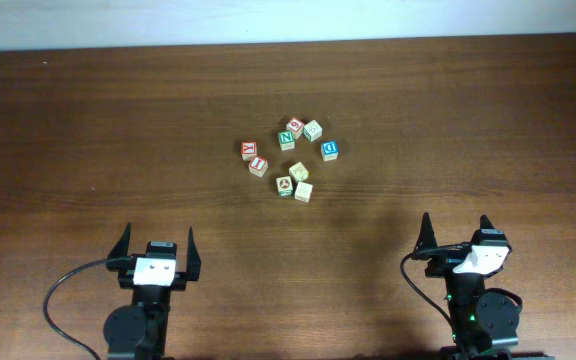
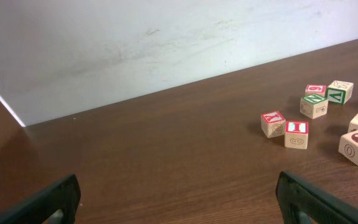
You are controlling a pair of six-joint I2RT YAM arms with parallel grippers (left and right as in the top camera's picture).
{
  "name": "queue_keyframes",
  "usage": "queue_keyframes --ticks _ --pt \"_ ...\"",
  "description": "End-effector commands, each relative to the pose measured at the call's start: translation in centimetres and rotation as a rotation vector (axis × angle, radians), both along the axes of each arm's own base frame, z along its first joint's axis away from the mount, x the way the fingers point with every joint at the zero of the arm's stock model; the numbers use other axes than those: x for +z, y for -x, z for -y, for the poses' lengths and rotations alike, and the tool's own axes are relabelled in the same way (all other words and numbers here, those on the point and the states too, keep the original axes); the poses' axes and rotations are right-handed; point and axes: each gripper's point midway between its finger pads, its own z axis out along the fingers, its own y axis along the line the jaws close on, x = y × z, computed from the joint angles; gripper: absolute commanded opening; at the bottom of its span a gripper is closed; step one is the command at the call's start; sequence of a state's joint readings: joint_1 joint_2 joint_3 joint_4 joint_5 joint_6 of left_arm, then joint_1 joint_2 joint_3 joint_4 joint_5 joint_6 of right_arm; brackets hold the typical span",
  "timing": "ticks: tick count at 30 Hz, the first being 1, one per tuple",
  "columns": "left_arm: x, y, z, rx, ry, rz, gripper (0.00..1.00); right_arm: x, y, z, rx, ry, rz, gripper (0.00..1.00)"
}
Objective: Rotate 3 blocks
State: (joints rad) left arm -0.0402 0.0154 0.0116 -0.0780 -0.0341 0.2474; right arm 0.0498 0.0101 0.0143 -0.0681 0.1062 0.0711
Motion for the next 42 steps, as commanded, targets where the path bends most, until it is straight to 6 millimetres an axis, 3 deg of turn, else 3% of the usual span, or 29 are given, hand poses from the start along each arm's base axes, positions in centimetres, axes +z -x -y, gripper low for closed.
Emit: queue_keyframes --ticks 1,15,17,20,21,24,26,28,33,34,39,42 --pt "0.0 0.0 0.1 -0.002 -0.016 0.004 0.99 -0.4 0.0 0.1 -0.002 0.004 -0.006 0.99" --pt "0.2 0.0 0.1 -0.003 0.002 0.010 0.99 -0.4 0.0 -0.1 0.007 0.003 -0.005 0.99" --pt "1.4 0.0 0.1 0.001 0.072 0.059 0.99 -0.3 0.0 -1.2 0.074 -0.001 -0.002 0.99" --pt "3.7 0.1 0.2 -0.004 0.371 0.130 0.99 1.0 0.1 -3.3 0.196 -0.006 0.047 0.99" --pt "4.8 0.3 1.1 -0.059 0.423 0.147 0.99 1.9 0.3 -4.2 0.249 -0.007 0.066 0.99" --pt "7.7 0.7 1.5 -0.098 0.423 0.193 0.99 4.1 0.8 -5.0 0.295 -0.005 0.100 0.99" --pt "9.9 0.6 2.1 -0.129 0.421 0.191 0.99 6.6 1.1 -5.4 0.323 -0.001 0.133 0.98" --pt "10.7 0.3 2.5 -0.148 0.420 0.170 0.99 8.2 1.2 -5.6 0.335 0.001 0.146 0.99" --pt "13.3 -2.8 2.8 -0.143 0.332 0.082 0.99 12.8 0.0 -6.3 0.371 0.006 0.125 0.99" --pt "13.7 -4.2 2.9 -0.135 0.333 0.017 0.99 13.5 -0.8 -6.9 0.409 0.000 0.091 0.99" --pt "14.9 -9.5 4.3 -0.178 0.245 -0.241 0.99 14.1 -5.4 -8.9 0.512 -0.046 -0.116 0.99" --pt "14.8 -13.6 5.4 -0.221 0.242 -0.394 0.99 12.9 -9.0 -9.4 0.530 -0.091 -0.306 0.98"
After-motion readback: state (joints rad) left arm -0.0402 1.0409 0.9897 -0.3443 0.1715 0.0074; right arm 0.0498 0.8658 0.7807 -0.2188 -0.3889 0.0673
